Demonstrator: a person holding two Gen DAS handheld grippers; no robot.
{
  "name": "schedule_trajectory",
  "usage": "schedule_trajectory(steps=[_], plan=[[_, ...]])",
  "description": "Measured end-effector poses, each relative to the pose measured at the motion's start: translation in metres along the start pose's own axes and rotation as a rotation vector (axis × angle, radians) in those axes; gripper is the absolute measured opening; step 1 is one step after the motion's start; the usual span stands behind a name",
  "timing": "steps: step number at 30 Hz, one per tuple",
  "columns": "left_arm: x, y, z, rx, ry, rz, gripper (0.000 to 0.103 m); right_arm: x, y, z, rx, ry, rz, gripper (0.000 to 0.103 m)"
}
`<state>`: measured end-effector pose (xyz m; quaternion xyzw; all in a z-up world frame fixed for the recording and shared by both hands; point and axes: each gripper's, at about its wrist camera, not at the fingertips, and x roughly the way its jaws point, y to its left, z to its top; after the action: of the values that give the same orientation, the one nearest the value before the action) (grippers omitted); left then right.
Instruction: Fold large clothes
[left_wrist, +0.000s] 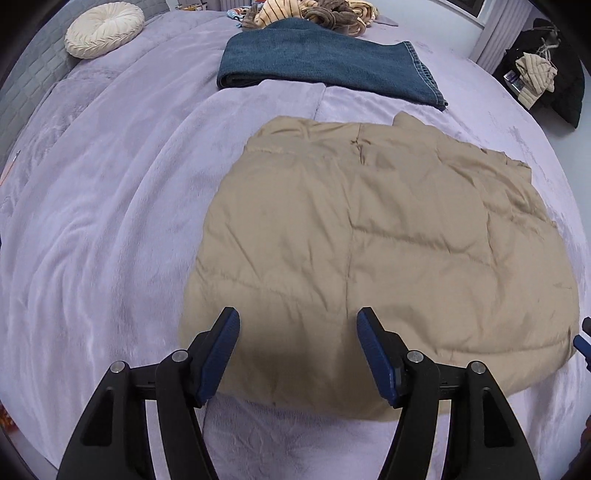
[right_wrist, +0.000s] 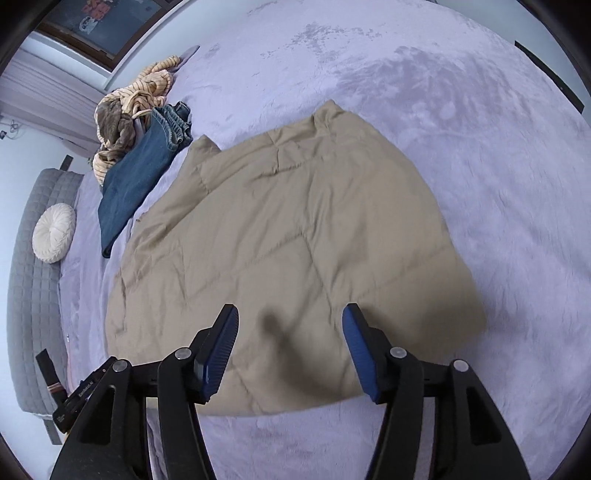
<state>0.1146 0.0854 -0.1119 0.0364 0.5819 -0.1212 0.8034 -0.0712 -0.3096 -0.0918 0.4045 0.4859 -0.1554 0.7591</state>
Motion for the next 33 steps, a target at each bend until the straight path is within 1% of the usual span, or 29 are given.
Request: schedule_trajectory(steps=[5, 6, 7, 8, 9, 10, 17, 19, 25, 33], plan=[[-0.012, 0.000, -0.025, 0.000, 0.028, -0.018, 0.067, -0.006, -0.007, -0.031, 0.034, 0.027, -0.008, 0.067], [-0.013, 0.000, -0.028, 0.002, 0.029, -0.019, 0.071, -0.008, -0.009, -0.037, 0.044, 0.030, -0.008, 0.069], [-0.016, -0.001, -0.031, 0.005, 0.030, -0.017, 0.080, -0.009, -0.010, -0.042, 0.051, 0.031, -0.004, 0.072], [-0.019, -0.001, -0.034, 0.003, 0.024, -0.012, 0.098, -0.011, -0.011, -0.046, 0.059, 0.033, -0.001, 0.074], [-0.023, 0.000, -0.036, -0.001, 0.010, -0.009, 0.102, -0.012, -0.012, -0.050, 0.064, 0.034, 0.001, 0.075], [-0.026, -0.001, -0.038, -0.002, -0.001, -0.009, 0.102, -0.013, -0.013, -0.054, 0.068, 0.035, 0.001, 0.076], [-0.030, -0.005, -0.048, 0.005, 0.017, -0.010, 0.102, -0.019, -0.015, -0.068, 0.085, 0.036, -0.002, 0.076], [-0.030, -0.006, -0.051, 0.005, 0.023, -0.007, 0.102, -0.019, -0.015, -0.070, 0.087, 0.037, 0.000, 0.079], [-0.023, -0.007, -0.058, 0.008, 0.050, -0.001, 0.102, -0.016, -0.020, -0.075, 0.110, 0.037, 0.020, 0.081], [-0.009, -0.008, -0.063, 0.005, 0.069, 0.000, 0.102, -0.004, -0.037, -0.080, 0.160, 0.035, 0.044, 0.081]])
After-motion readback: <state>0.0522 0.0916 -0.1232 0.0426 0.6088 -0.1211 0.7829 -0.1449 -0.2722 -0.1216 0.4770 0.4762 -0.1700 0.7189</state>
